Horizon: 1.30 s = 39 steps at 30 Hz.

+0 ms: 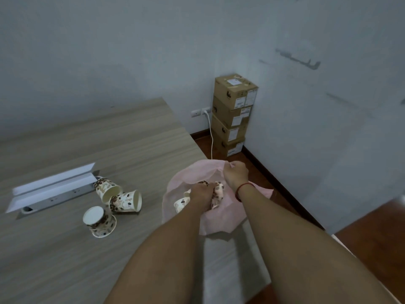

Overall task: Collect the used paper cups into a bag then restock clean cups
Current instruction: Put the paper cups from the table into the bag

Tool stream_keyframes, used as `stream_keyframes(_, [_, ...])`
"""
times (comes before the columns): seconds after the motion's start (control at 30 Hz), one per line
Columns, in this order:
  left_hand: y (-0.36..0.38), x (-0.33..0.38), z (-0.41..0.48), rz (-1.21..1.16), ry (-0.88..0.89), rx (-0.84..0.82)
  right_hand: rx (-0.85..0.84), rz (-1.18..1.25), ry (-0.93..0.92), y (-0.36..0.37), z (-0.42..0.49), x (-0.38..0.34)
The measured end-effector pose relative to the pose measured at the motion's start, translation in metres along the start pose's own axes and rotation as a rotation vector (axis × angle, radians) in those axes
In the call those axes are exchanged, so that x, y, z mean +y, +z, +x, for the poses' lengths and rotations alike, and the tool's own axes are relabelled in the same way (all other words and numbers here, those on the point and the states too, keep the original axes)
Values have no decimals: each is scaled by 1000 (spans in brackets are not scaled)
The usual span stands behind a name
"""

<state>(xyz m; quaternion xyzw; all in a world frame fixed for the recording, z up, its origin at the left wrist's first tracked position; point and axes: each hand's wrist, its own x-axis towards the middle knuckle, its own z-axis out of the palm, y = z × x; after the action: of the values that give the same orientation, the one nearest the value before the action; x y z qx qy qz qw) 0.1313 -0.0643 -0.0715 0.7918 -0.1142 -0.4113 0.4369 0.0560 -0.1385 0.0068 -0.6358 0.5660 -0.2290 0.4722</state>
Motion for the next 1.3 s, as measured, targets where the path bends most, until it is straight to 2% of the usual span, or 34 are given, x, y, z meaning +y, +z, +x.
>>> stream_keyframes(0.1, [-4, 16, -26, -96, -20, -88, -9, 8, 4, -8, -1, 2])
stream_keyframes(0.13, [-10, 18, -28, -90, 13, -43, -7, 12, 6, -9, -1, 3])
stream_keyframes(0.23, [-44, 10, -28, -75, 75, 241, 1, 21, 13, -12, -1, 4])
stream_keyframes(0.33, [-76, -21, -23, 23, -41, 419, -11, 20, 15, -6, -4, 3])
stream_keyframes(0.47, [-92, -92, 22, 15, -353, 342, -46, 3, 25, 8, -9, 9])
stream_keyframes(0.67, [-71, -96, -19, -181, -444, 222, -67, -6, 30, 22, -13, 24])
stream_keyframes(0.93, [-72, -92, -1, -122, -314, 153, -62, -34, 28, 14, -17, 35])
stream_keyframes(1.03, [-83, -47, 8, -173, -172, 124, -38, -23, -7, 5, -11, 13])
stream_keyframes(1.13, [-93, 17, 19, -361, -3, 220, 20, 52, -121, -9, -7, -29])
stream_keyframes(1.2, [-95, 61, 5, -485, 154, 306, 127, 115, -228, -17, -6, -53])
stream_keyframes(1.23, [-94, 77, -8, -508, 216, 318, 168, 139, -265, -19, -6, -60])
stream_keyframes(1.3, [-92, 79, -19, -418, 206, 254, 171, 122, -296, -17, -7, -65])
